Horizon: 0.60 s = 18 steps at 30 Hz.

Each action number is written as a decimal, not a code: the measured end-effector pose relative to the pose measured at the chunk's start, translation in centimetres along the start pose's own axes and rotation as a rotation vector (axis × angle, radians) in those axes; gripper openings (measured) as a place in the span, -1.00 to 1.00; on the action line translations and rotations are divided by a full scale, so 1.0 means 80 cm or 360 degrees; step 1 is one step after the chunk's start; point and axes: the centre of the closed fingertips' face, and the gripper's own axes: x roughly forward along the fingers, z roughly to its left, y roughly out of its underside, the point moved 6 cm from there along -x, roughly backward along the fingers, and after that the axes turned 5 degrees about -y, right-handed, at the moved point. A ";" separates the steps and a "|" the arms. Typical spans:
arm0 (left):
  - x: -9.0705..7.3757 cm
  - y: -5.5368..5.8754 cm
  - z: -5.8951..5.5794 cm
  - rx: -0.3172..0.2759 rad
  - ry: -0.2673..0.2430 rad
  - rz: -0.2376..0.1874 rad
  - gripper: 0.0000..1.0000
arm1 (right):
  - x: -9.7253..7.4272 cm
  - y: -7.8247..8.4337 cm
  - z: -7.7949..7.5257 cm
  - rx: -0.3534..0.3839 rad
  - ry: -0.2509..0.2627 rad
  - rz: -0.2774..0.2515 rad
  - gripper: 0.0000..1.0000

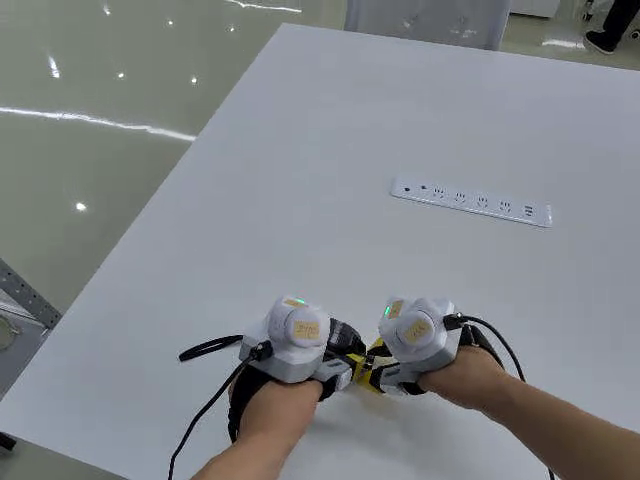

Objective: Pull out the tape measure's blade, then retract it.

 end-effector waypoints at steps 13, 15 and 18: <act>-0.029 0.008 0.007 0.0017 0.0047 -0.0037 0.39 | -0.025 0.006 0.006 0.0230 0.0110 -0.0158 -0.22; -0.033 0.009 0.007 0.0030 0.0057 -0.0043 0.40 | -0.031 0.006 0.011 0.0258 0.0123 -0.0174 -0.13; -0.042 0.009 0.010 0.0038 0.0058 -0.0058 0.48 | -0.041 0.008 0.019 0.0296 0.0141 -0.0185 0.01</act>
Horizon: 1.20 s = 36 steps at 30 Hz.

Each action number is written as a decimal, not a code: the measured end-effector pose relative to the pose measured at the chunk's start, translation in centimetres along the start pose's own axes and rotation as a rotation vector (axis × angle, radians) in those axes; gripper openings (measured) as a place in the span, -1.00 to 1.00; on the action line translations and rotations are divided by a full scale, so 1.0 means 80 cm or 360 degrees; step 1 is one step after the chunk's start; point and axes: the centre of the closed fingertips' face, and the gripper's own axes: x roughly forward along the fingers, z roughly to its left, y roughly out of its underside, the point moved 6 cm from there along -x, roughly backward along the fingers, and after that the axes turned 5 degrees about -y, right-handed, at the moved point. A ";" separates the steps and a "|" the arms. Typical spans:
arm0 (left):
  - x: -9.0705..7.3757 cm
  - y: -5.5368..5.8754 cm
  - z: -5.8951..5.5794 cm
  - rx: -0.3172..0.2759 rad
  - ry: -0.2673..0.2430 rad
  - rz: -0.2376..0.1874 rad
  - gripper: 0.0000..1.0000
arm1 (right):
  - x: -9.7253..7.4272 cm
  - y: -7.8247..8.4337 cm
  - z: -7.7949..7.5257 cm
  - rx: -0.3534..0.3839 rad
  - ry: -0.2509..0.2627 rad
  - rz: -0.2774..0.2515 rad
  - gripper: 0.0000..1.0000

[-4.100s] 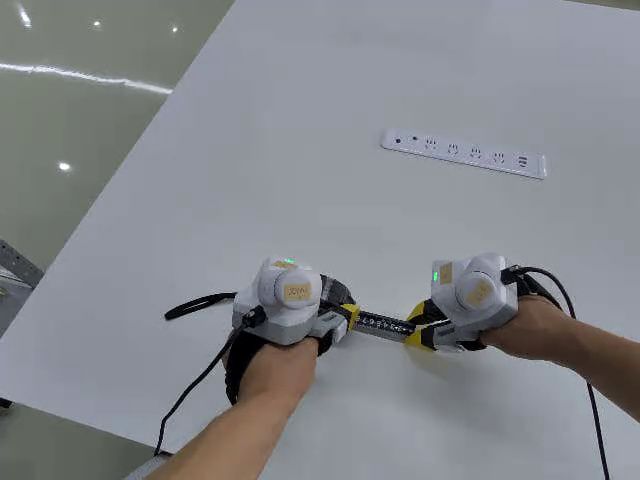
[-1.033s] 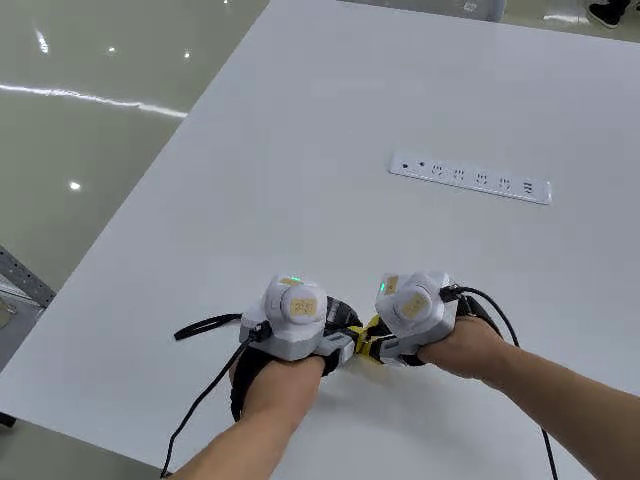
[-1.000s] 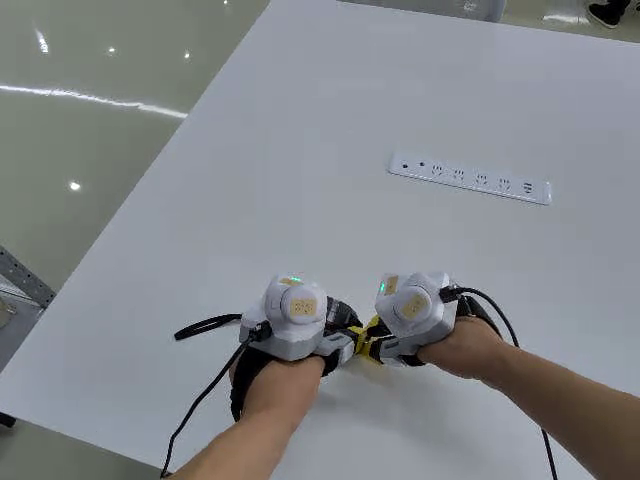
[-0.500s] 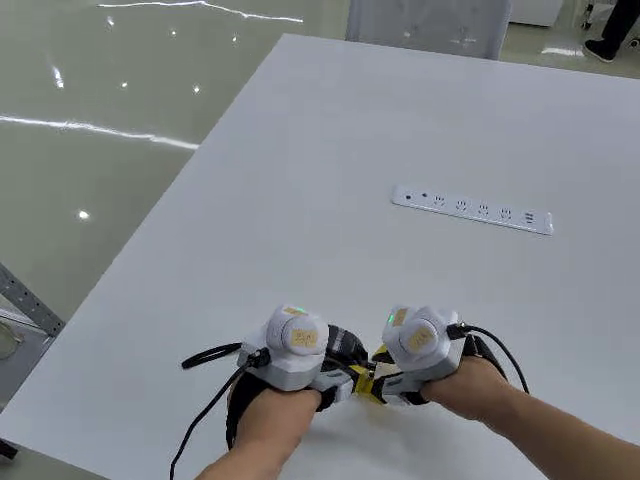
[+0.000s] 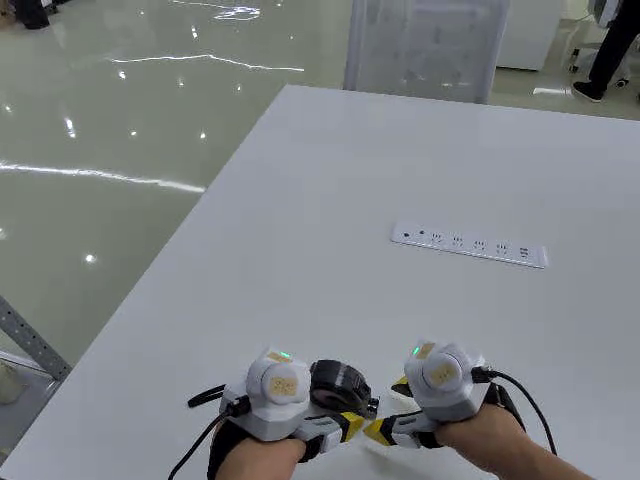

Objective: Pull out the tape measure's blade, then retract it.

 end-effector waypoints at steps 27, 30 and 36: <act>-0.072 0.016 -0.001 0.0138 0.0162 -0.0029 0.74 | -0.098 0.009 0.062 0.0248 0.0250 -0.0194 0.46; -0.078 0.019 0.000 0.0135 0.0179 -0.0034 0.76 | -0.105 0.009 0.071 0.0263 0.0256 -0.0208 0.52; -0.087 0.027 0.003 0.0149 0.0193 -0.0029 0.81 | -0.121 0.006 0.087 0.0277 0.0278 -0.0242 0.63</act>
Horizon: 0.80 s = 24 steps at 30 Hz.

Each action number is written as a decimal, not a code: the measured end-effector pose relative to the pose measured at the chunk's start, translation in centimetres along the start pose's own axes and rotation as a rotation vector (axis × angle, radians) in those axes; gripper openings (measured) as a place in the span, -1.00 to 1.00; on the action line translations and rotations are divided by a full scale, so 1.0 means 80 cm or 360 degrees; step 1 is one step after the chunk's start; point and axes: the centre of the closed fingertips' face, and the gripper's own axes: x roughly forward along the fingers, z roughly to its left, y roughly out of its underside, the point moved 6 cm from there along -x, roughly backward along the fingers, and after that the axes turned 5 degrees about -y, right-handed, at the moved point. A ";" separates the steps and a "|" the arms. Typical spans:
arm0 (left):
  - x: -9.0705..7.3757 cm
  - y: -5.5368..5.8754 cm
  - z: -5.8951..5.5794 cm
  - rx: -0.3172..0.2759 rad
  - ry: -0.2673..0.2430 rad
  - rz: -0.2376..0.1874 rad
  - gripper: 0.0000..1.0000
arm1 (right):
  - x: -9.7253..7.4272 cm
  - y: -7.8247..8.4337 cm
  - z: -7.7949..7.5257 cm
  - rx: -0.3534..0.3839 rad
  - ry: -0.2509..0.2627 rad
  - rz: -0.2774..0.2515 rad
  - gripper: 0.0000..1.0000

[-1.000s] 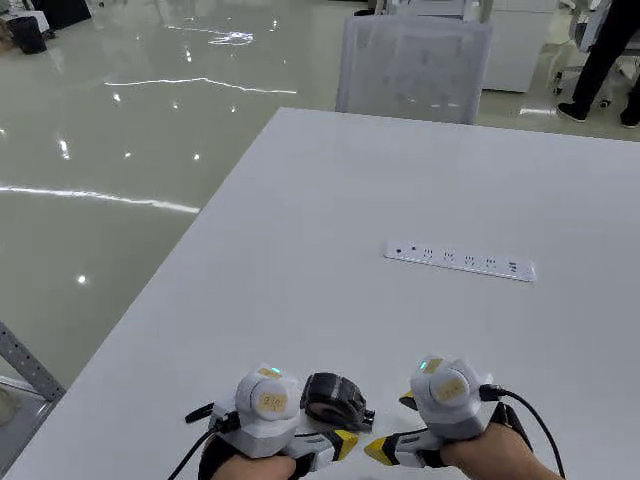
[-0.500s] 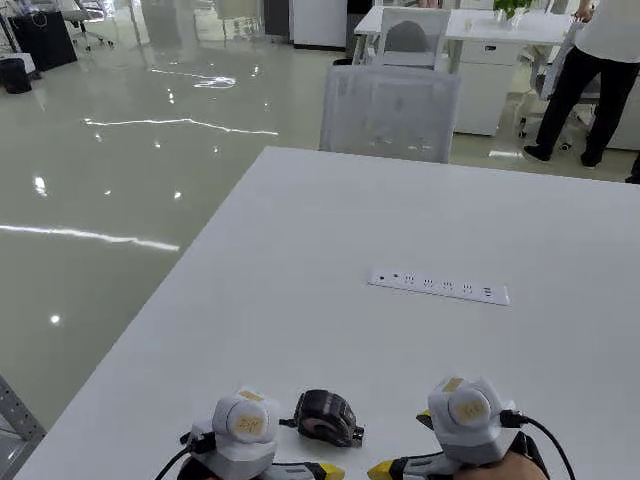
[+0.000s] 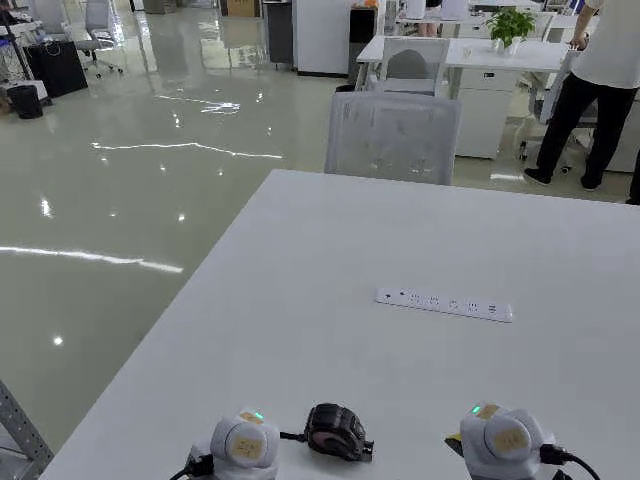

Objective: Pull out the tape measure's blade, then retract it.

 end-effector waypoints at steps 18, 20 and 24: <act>-0.028 -0.005 0.000 0.0130 0.0053 -0.0035 1.00 | -0.049 0.003 0.006 0.0090 0.0087 -0.0048 0.91; -0.033 -0.003 0.003 0.0172 0.0033 -0.0025 1.00 | -0.055 0.005 0.008 0.0087 0.0093 -0.0045 0.93; -0.043 -0.004 0.004 0.0198 0.0035 -0.0028 1.00 | -0.066 0.009 0.009 0.0093 0.0109 -0.0038 1.00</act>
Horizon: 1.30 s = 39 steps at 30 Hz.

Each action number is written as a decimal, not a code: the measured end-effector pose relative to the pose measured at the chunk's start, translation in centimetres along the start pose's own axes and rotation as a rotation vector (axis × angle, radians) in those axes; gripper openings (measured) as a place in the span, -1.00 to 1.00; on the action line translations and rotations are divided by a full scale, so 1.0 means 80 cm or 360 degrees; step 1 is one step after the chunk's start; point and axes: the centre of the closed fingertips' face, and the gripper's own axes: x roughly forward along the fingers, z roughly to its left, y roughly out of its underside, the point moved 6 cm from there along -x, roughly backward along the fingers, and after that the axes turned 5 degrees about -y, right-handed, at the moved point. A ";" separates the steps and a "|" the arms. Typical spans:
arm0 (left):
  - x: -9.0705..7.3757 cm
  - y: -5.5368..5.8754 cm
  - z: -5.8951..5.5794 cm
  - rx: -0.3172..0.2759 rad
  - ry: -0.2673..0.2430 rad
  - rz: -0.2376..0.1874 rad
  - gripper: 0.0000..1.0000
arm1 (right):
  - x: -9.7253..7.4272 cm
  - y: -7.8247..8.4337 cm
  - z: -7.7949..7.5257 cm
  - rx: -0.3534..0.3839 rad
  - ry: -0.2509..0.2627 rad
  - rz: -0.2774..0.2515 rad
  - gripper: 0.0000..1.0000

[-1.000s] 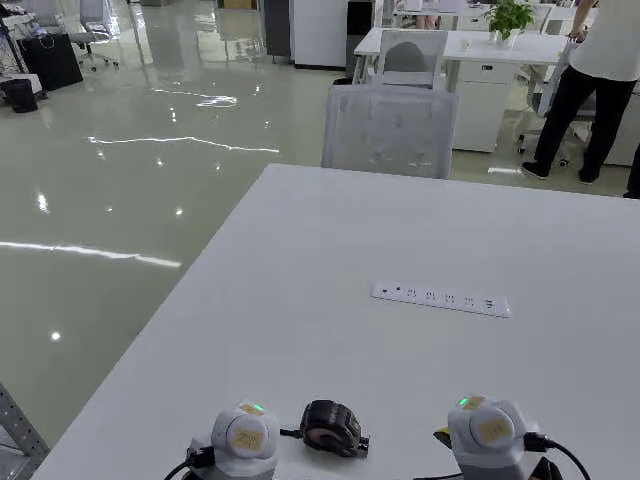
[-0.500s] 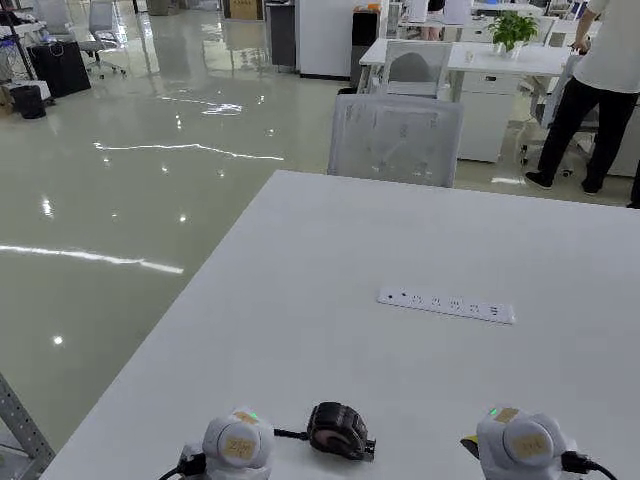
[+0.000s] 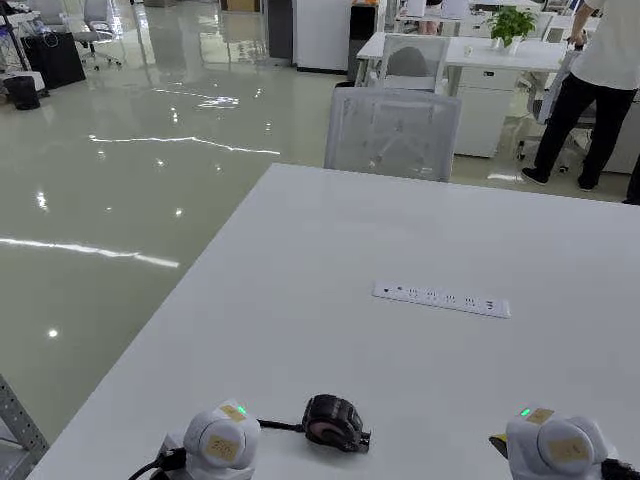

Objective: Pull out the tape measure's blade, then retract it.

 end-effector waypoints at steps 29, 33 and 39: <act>-0.077 0.005 0.031 0.0127 -0.0032 0.0003 1.00 | -0.097 0.006 0.005 -0.0052 0.0187 0.0003 1.00; -0.089 0.007 0.039 0.0119 -0.0050 -0.0004 1.00 | -0.112 0.011 0.007 -0.0049 0.0218 0.0010 1.00; -0.106 0.007 0.048 0.0125 -0.0078 -0.0011 1.00 | -0.126 0.019 0.013 -0.0026 0.0227 0.0019 1.00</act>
